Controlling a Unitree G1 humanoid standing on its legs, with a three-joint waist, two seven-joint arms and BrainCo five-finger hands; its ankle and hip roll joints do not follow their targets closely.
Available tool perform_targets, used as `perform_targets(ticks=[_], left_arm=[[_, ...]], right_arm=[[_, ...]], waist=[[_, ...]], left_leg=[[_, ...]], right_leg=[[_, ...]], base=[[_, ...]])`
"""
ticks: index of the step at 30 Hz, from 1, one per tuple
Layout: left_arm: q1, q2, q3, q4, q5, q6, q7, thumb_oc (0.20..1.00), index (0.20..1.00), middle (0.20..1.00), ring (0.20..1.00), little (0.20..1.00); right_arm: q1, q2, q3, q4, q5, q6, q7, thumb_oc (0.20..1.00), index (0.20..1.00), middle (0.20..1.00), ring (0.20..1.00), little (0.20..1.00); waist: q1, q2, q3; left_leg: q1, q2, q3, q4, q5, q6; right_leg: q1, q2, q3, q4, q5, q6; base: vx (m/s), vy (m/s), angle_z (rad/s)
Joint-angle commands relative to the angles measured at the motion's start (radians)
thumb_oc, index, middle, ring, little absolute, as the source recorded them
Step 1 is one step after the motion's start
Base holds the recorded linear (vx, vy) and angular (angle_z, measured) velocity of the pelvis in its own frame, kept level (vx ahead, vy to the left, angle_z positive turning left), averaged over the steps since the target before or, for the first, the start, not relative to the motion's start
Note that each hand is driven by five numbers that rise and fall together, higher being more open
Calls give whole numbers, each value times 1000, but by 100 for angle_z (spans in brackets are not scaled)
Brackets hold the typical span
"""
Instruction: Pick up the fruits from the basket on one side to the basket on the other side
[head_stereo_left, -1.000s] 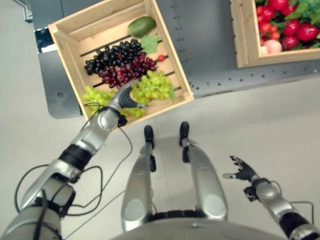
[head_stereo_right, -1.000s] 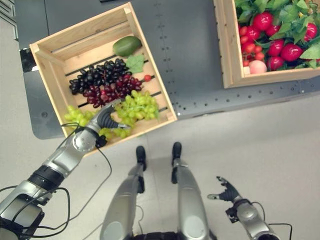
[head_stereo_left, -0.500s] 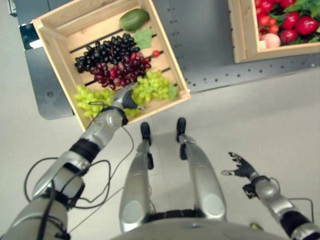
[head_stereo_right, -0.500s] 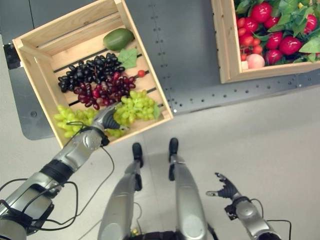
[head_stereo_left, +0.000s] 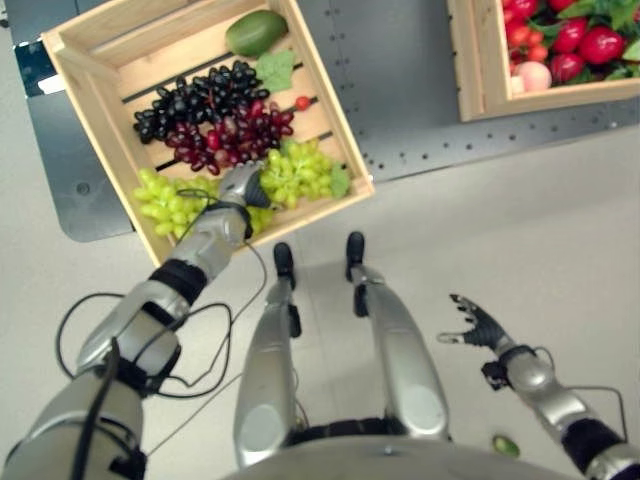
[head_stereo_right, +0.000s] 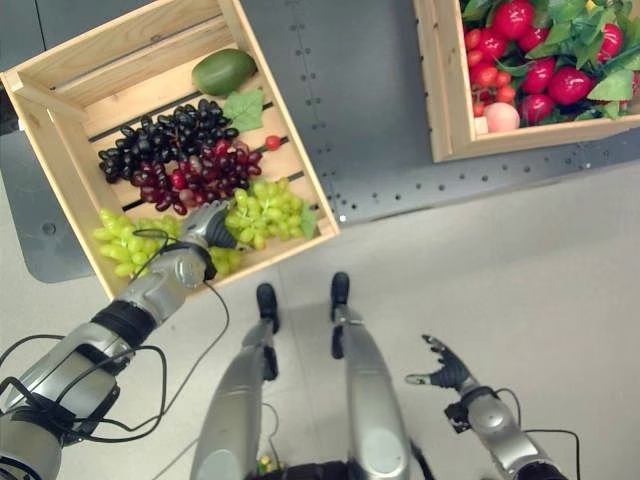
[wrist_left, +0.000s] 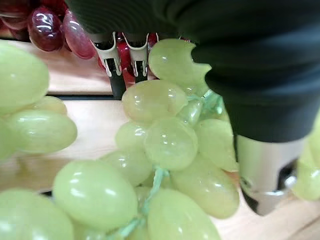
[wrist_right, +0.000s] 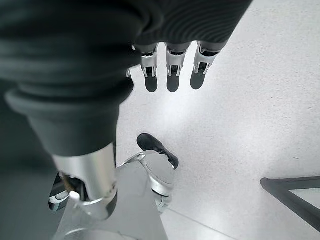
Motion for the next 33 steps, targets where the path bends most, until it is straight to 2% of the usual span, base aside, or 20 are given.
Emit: perform_targets(ticks=[1,2,3,4,26,31,33], left_arm=[[0,-56,1,131,23,16,-18,1000,1000,1000,1000,1000],[-4,-63,-2,126,26,16,-18,636,636,636,636,636],[-4,-64,-2,126,26,16,-18,533,533,533,533,533],[-5,-67,-4,132,29,16,-15,200,200,200,200,200],[19,-91,8,153,20,16,2,200,200,200,200,200],[43,-84,31,104,-22,2,6,200,200,200,200,200],[63,-75,51,52,-67,-22,13,200,200,200,200,200]], right_arm=[[67,-35,14,-44,22,-34,-15,1000,1000,1000,1000,1000],[70,-35,12,-45,24,-38,-21,1000,1000,1000,1000,1000],[70,-35,11,-45,24,-38,-21,1000,1000,1000,1000,1000],[71,-37,11,-49,25,-40,-22,1000,1000,1000,1000,1000],[48,-37,23,-50,43,-55,-38,1000,1000,1000,1000,1000],[51,-36,18,-53,39,-47,-36,1000,1000,1000,1000,1000],[55,-34,13,-57,42,-45,-31,1000,1000,1000,1000,1000]], waist=[[-32,-53,-17],[-33,-54,-17],[-33,-54,-17],[-34,-54,-17],[-25,-50,-17],[-18,-49,-17],[-13,-45,-17]], left_leg=[[-62,-31,-13,81,-38,37],[-71,-30,-14,90,-40,37],[-71,-30,-14,91,-40,37],[-75,-30,-15,96,-41,37],[-87,-32,-19,110,-45,35],[-76,-33,-20,106,-44,35],[-64,-34,-21,99,-43,34]], right_leg=[[-8,33,-15,16,11,67],[-14,34,-16,23,8,66],[-15,34,-16,23,8,66],[-17,33,-17,28,7,65],[-24,29,-21,34,13,62],[-12,28,-19,30,15,62],[0,28,-20,25,16,62]], base=[[0,0,0],[0,0,0],[0,0,0],[0,0,0],[0,0,0],[0,0,0],[0,0,0]])
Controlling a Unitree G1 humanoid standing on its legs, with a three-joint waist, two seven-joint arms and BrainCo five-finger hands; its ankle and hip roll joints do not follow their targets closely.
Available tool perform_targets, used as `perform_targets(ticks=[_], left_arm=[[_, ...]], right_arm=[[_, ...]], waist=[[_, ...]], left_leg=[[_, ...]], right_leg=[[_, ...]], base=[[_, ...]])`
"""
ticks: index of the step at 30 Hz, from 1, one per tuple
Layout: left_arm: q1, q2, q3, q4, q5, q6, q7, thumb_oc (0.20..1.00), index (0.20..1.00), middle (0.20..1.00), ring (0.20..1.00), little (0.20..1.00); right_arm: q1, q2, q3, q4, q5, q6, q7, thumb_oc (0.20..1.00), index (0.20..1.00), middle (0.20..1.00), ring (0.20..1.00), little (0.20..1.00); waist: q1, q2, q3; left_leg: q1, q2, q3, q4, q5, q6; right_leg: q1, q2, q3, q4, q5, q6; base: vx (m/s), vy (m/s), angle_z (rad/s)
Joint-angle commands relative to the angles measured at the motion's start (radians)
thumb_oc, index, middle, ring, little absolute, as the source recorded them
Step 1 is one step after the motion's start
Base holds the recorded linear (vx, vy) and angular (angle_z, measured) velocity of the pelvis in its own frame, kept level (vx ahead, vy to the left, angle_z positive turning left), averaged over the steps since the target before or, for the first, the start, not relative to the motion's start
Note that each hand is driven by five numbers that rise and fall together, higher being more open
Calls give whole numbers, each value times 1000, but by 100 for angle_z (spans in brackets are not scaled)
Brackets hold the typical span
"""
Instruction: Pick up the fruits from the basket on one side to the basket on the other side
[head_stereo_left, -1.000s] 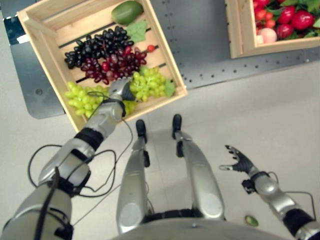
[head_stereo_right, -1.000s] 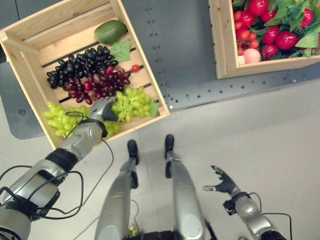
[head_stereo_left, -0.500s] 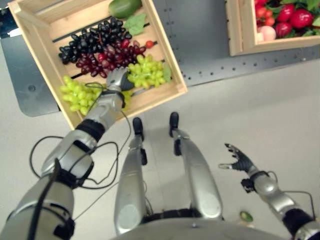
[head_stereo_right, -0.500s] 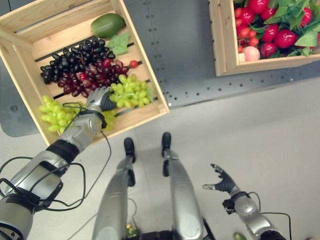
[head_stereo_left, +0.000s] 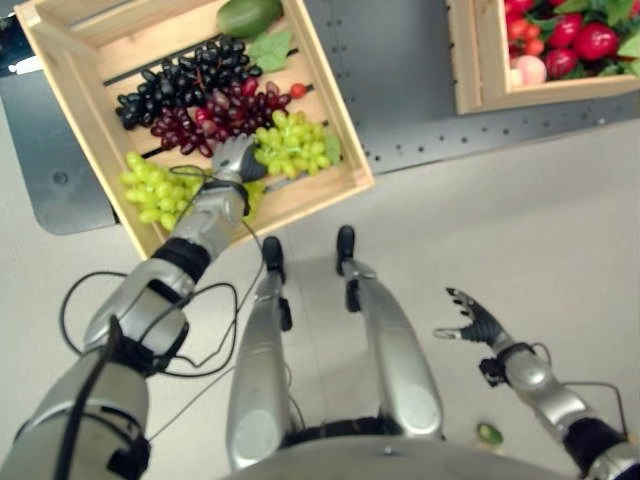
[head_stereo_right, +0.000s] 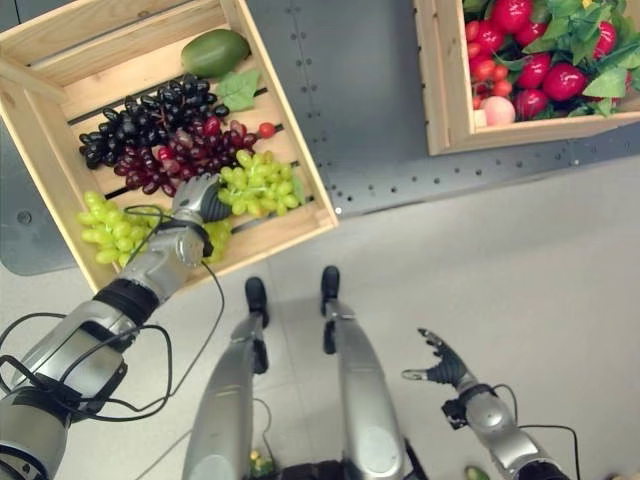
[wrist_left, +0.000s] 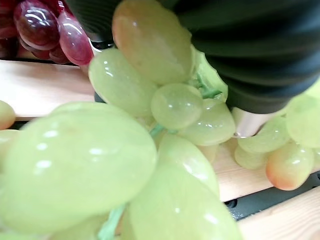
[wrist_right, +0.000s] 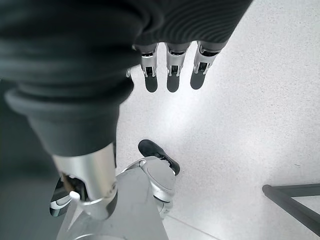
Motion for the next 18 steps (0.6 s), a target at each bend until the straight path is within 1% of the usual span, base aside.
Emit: perform_targets(ticks=[1,2,5,6,7,8,9,10,12,15,16,17,18], left_arm=[[171,-37,76,-133,-113,-58,-26,200,200,200,200,200],[172,-37,77,-134,-113,-57,-27,200,200,200,200,200],[261,5,150,-331,-224,-114,-32,200,200,200,200,200],[334,55,200,-466,-272,-144,-48,200,200,200,200,200],[376,84,224,-524,-286,-159,-73,200,200,200,200,200],[380,86,227,-527,-286,-158,-75,200,200,200,200,200],[458,138,285,-652,-340,-195,-116,200,200,200,200,200],[463,140,289,-657,-340,-193,-118,200,200,200,200,200],[542,200,352,-763,-386,-217,-156,200,200,200,200,200],[630,249,420,-862,-450,-251,-188,200,200,200,200,200],[634,250,423,-865,-450,-250,-189,200,200,200,200,200],[673,273,464,-917,-492,-265,-210,200,200,200,200,200],[689,279,478,-938,-510,-269,-219,200,200,200,200,200]], right_arm=[[65,-34,-24,-39,28,-19,-1,1000,1000,1000,1000,1000],[66,-34,-23,-39,28,-19,-1,1000,1000,1000,1000,1000],[79,-31,-48,-37,15,-11,9,1000,1000,1000,1000,1000],[88,-32,-66,-39,7,-8,17,1000,1000,1000,1000,1000],[95,-38,-78,-49,2,-7,26,1000,1000,1000,1000,1000],[95,-38,-77,-50,2,-7,26,1000,1000,1000,1000,1000],[100,-37,-99,-32,-9,-6,33,1000,1000,1000,1000,1000],[99,-37,-96,-31,-9,-6,33,1000,1000,1000,1000,1000],[110,-40,-118,-38,-23,0,46,1000,1000,1000,1000,1000],[106,-28,-138,6,-43,1,56,1000,1000,1000,1000,1000],[105,-28,-136,7,-43,0,56,1000,1000,1000,1000,1000],[114,-31,-150,-1,-53,4,70,1000,1000,1000,1000,1000],[111,-26,-152,12,-56,2,73,1000,1000,1000,1000,1000]], waist=[[1,1,-15],[1,0,-15],[14,15,-18],[22,25,-21],[26,30,-22],[25,30,-22],[37,45,-31],[35,44,-30],[44,56,-37],[55,74,-47],[54,74,-45],[61,81,-53],[62,84,-55]], left_leg=[[-23,-31,-19,42,-33,27],[-22,-31,-20,42,-33,27],[-1,-36,-21,35,-35,27],[16,-40,-22,29,-37,27],[24,-42,-23,26,-38,27],[25,-42,-23,26,-38,27],[48,-46,-25,16,-39,27],[50,-46,-25,15,-39,27],[75,-49,-27,7,-41,27],[121,-55,-31,-4,-44,27],[124,-55,-31,-5,-44,27],[152,-58,-33,-14,-45,26],[169,-60,-36,-19,-45,26]], right_leg=[[16,29,-29,7,9,52],[17,29,-29,6,9,52],[39,27,-31,-6,11,51],[53,26,-32,-10,10,52],[60,25,-33,-12,9,52],[61,25,-33,-12,9,52],[81,23,-33,-17,6,54],[83,24,-33,-18,6,54],[108,21,-34,-22,1,56],[150,13,-36,-21,-7,58],[153,13,-36,-21,-7,58],[182,7,-41,-23,-12,59],[198,4,-45,-25,-13,60]], base=[[0,0,0],[0,0,0],[10,7,-2],[27,17,-3],[0,0,0],[0,0,0],[0,0,0],[36,17,0],[20,9,2],[42,16,4],[30,13,10],[30,13,17],[42,24,19]])
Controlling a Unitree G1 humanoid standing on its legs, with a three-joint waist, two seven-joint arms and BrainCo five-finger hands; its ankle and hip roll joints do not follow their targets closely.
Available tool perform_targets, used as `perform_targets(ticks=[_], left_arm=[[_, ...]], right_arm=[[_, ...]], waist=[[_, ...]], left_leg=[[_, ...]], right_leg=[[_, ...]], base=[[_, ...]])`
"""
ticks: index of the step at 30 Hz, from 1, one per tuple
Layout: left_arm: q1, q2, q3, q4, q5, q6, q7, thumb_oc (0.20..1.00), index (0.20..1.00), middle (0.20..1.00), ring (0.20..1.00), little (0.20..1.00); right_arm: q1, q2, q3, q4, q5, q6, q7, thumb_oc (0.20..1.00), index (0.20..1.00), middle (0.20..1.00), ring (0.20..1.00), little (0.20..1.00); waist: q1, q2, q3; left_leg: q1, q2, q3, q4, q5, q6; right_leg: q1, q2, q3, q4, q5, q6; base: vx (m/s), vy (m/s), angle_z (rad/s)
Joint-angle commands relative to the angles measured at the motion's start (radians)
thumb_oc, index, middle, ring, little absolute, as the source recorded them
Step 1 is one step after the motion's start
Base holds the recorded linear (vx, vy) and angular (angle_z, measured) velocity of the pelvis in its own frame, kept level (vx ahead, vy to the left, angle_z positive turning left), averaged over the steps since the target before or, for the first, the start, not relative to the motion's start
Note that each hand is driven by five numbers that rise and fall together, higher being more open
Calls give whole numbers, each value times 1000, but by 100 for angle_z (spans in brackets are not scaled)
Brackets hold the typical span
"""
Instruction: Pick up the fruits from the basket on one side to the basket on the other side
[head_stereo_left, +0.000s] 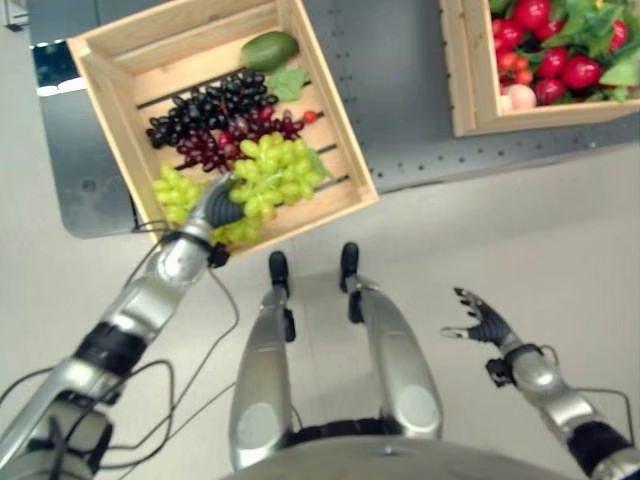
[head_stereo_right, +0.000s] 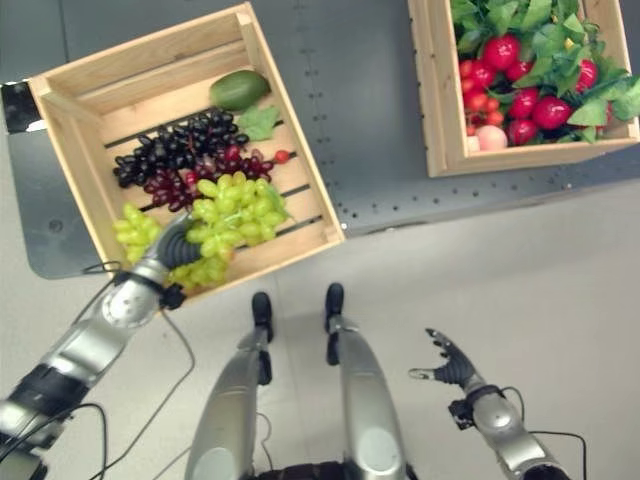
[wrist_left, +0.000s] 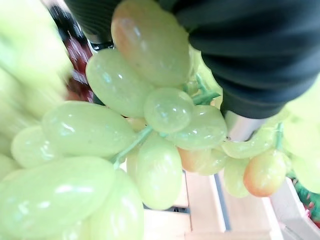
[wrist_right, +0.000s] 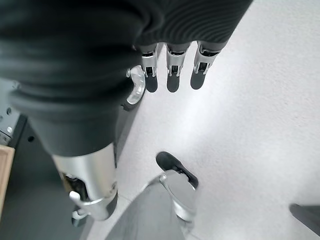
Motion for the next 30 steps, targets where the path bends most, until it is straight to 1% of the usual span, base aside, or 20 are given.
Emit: perform_targets(ticks=[1,6,7,8,9,10,12,14,16,17,18,19,20,21,22,24,25,27,28,30], left_arm=[[18,-24,67,-155,-113,-109,-30,200,200,200,200,200],[69,-15,130,-223,-167,-123,-55,200,200,200,200,200],[72,-18,134,-231,-174,-128,-56,200,200,200,200,200],[74,-19,138,-239,-183,-128,-64,200,200,200,200,200],[77,-18,143,-243,-190,-130,-68,200,200,200,200,200],[78,-21,149,-249,-205,-135,-76,200,200,200,200,200],[79,-27,156,-256,-242,-145,-96,200,200,200,200,200],[78,-31,156,-259,-284,-153,-120,200,200,200,200,200],[71,-31,148,-256,-328,-154,-148,200,200,200,200,200],[74,-25,148,-257,-344,-155,-161,200,200,200,200,200],[73,-16,148,-254,-362,-157,-178,200,200,200,200,200],[75,-10,150,-250,-386,-154,-187,200,200,200,200,200],[70,-1,146,-246,-400,-157,-194,200,200,200,200,200],[65,22,145,-243,-427,-154,-215,200,200,200,200,200],[62,44,144,-242,-462,-148,-233,200,200,200,200,200],[58,76,132,-243,-519,-148,-257,200,200,200,200,200],[43,107,118,-235,-553,-145,-270,200,200,200,200,200],[29,147,96,-232,-602,-136,-288,200,200,200,200,200],[12,171,76,-217,-630,-132,-297,200,200,200,200,200],[-39,205,32,-194,-661,-130,-299,200,200,200,200,200]], right_arm=[[78,-33,-37,-17,-29,-3,21,1000,1000,1000,1000,1000],[84,-24,-52,-12,-46,-3,37,1000,1000,1000,1000,1000],[86,-23,-53,-17,-50,-2,43,1000,1000,1000,1000,1000],[87,-25,-56,-27,-53,-3,49,1000,1000,1000,1000,1000],[89,-29,-62,-41,-51,-4,54,1000,1000,1000,1000,1000],[87,-35,-64,-57,-41,-7,63,1000,1000,1000,1000,1000],[71,-61,-64,-116,-14,-15,102,1000,1000,1000,1000,1000],[44,-104,-76,-188,58,-24,151,1000,1000,1000,1000,1000],[20,-147,-98,-245,129,-20,194,1000,1000,1000,1000,1000],[7,-177,-113,-291,177,-18,223,1000,1000,1000,1000,1000],[-10,-212,-135,-342,238,-13,255,1000,1000,1000,1000,1000],[-21,-228,-148,-360,268,-16,263,1000,1000,1000,1000,1000],[-43,-257,-143,-381,287,-15,287,1000,1000,1000,1000,1000],[-82,-319,-145,-424,306,-4,313,1000,1000,1000,1000,1000],[-114,-356,-157,-456,347,-1,321,1000,1000,1000,1000,1000],[-153,-367,-156,-465,442,0,332,1000,1000,1000,1000,1000],[-191,-403,-143,-490,489,10,355,1000,1000,1000,1000,1000],[-228,-434,-120,-510,554,23,376,1000,1000,1000,1000,1000],[-268,-461,-87,-516,591,34,396,1000,1000,1000,1000,1000],[-349,-493,-23,-498,617,36,392,1000,1000,1000,1000,1000]], waist=[[-17,49,-60],[-9,57,-82],[-6,58,-89],[-6,58,-96],[-4,58,-103],[-3,59,-110],[1,58,-128],[5,57,-153],[7,58,-186],[9,57,-201],[11,56,-225],[15,53,-247],[19,49,-266],[23,45,-289],[28,42,-311],[33,35,-350],[37,31,-367],[43,25,-403],[47,21,-419],[53,15,-448]], left_leg=[[8,-52,-23,26,-41,28],[79,-58,-34,-4,-37,27],[95,-60,-36,-10,-44,26],[107,-61,-38,-20,-38,26],[122,-61,-40,-23,-44,26],[134,-62,-41,-33,-37,26],[162,-64,-49,-49,-36,25],[190,-65,-52,-62,-39,25],[209,-65,-54,-80,-31,24],[226,-65,-54,-84,-37,23],[237,-64,-54,-94,-31,22],[254,-62,-49,-102,-37,21],[260,-63,-47,-109,-33,21],[277,-62,-47,-116,-35,19],[296,-59,-44,-123,-41,18],[320,-59,-39,-136,-42,18],[338,-59,-36,-142,-44,18],[362,-60,-34,-155,-49,19],[377,-57,-34,-165,-50,18],[397,-54,-33,-177,-51,17]], right_leg=[[57,18,-42,-36,14,68],[129,8,-61,-54,11,72],[145,7,-63,-53,2,74],[160,6,-70,-63,6,75],[175,6,-72,-63,-1,77],[188,6,-76,-72,3,77],[216,7,-85,-86,1,78],[245,10,-90,-95,-5,81],[274,13,-99,-126,3,82],[293,15,-102,-137,-2,84],[310,18,-103,-159,7,85],[329,20,-102,-175,4,86],[341,22,-106,-193,10,87],[364,26,-108,-217,16,89],[389,27,-111,-238,17,93],[423,32,-111,-275,24,97],[442,34,-112,-284,25,98],[465,35,-113,-297,26,101],[479,36,-115,-305,25,103],[500,38,-118,-310,21,105]], base=[[29,24,20],[27,22,19],[36,20,19],[52,18,11],[29,15,10],[53,1,6],[42,-3,7],[34,16,9],[31,21,11],[41,25,9],[82,21,5],[54,23,4],[74,8,4],[64,13,2],[105,8,2],[101,22,0],[98,26,-4],[104,13,-2],[95,3,-2],[72,2,3]])
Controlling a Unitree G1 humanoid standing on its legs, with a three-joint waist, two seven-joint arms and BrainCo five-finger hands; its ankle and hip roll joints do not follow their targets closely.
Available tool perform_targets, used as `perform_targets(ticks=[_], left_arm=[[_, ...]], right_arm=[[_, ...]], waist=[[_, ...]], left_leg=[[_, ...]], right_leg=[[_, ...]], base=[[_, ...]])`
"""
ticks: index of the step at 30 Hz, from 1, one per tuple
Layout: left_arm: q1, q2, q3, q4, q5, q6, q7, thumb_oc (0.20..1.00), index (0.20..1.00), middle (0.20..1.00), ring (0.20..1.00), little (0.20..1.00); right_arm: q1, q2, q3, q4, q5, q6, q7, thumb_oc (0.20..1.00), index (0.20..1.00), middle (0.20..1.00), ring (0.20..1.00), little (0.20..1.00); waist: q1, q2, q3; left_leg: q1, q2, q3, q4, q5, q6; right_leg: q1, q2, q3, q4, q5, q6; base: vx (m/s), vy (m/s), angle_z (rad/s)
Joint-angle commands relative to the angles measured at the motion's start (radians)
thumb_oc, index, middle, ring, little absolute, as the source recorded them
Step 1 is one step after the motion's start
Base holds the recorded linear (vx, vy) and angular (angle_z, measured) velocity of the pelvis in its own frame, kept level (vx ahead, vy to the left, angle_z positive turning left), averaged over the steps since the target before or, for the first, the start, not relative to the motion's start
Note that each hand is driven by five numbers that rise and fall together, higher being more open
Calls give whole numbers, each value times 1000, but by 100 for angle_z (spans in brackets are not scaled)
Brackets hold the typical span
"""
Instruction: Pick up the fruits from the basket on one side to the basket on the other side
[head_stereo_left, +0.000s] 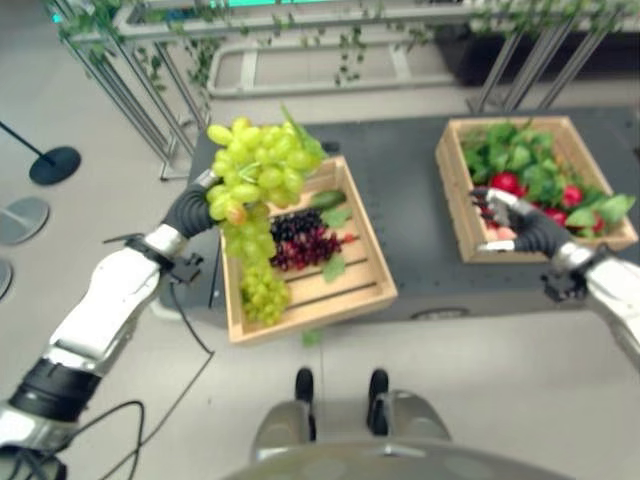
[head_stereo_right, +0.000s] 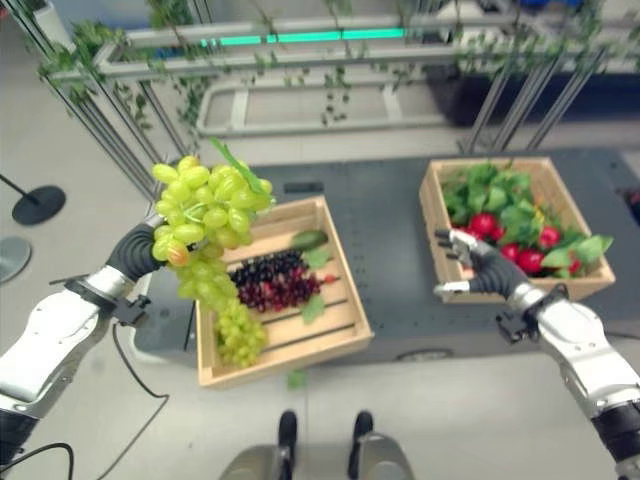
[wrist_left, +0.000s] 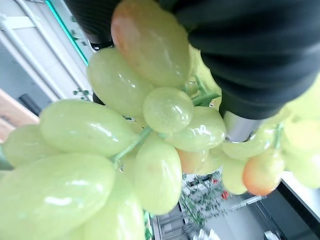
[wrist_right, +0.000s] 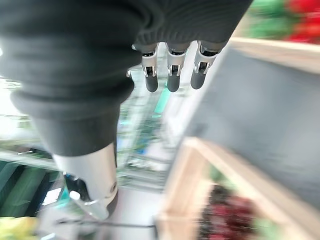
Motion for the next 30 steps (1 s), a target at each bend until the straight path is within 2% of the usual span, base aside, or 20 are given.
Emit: perform_targets(ticks=[1,5,6,8,13,14,17,18,19,20,23,30], left_arm=[[-122,45,-39,0,-99,-71,6,200,200,200,200,200],[-231,89,-129,19,-148,-78,4,200,200,200,200,200],[-287,96,-185,32,-174,-80,-4,200,200,200,200,200],[-321,104,-211,31,-186,-80,-5,200,200,200,200,200],[-494,96,-372,28,-206,-83,-12,200,200,200,200,200],[-563,88,-438,31,-217,-83,-17,200,200,200,200,200],[-603,83,-471,34,-222,-83,-22,200,200,200,200,200],[-660,73,-524,36,-233,-84,-30,200,200,200,200,200],[-660,73,-525,36,-233,-85,-30,200,200,200,200,200],[-728,53,-592,46,-246,-81,-38,200,200,200,200,200],[-793,26,-648,51,-265,-79,-43,200,200,200,200,200],[-858,-89,-700,73,-297,-70,-53,200,200,200,200,200]], right_arm=[[-104,-26,88,-17,113,-9,19,1000,1000,1000,1000,1000],[-218,-43,199,13,166,1,28,1000,1000,1000,1000,1000],[-278,-52,277,27,183,17,52,1000,1000,1000,1000,1000],[-310,-59,315,29,188,21,58,1000,1000,1000,1000,1000],[-441,-47,476,10,212,44,88,1000,1000,1000,1000,1000],[-484,-37,530,4,225,53,104,1000,1000,1000,1000,1000],[-513,-37,563,0,226,57,111,1000,1000,1000,1000,1000],[-547,-32,605,-15,236,59,120,1000,1000,1000,1000,1000],[-546,-32,604,-15,236,59,120,1000,1000,1000,1000,1000],[-571,-17,632,-10,248,57,119,1000,1000,1000,1000,1000],[-576,14,647,-20,262,63,125,1000,1000,1000,1000,1000],[-579,70,674,-47,267,81,145,1000,1000,1000,1000,1000]], waist=[[19,-62,-71],[27,-71,-113],[31,-74,-128],[32,-74,-133],[34,-75,-154],[32,-75,-164],[32,-76,-165],[30,-76,-172],[31,-76,-171],[26,-75,-175],[22,-74,-182],[10,-70,-193]], left_leg=[[-5,-72,33,12,-48,29],[23,-68,31,-12,-46,26],[33,-67,30,-20,-45,26],[37,-67,30,-23,-45,25],[60,-66,30,-37,-44,24],[68,-65,30,-41,-44,24],[73,-64,31,-44,-44,23],[79,-63,31,-50,-44,23],[80,-63,31,-50,-44,23],[84,-62,32,-52,-44,24],[87,-61,35,-58,-43,23],[96,-59,40,-64,-45,26]], right_leg=[[45,4,-19,-85,48,88],[69,8,-28,-98,46,91],[77,8,-30,-101,45,93],[82,8,-30,-103,46,93],[101,12,-33,-109,44,94],[110,12,-35,-113,43,96],[114,12,-34,-115,43,96],[120,13,-34,-120,43,98],[120,13,-34,-120,43,98],[123,12,-32,-120,45,99],[122,12,-29,-124,47,102],[126,13,-20,-127,50,105]], base=[[52,-2,9],[48,2,9],[33,7,-1],[0,0,0],[15,5,1],[39,9,3],[11,4,1],[0,0,0],[32,17,0],[0,0,0],[0,0,0],[0,0,0]])
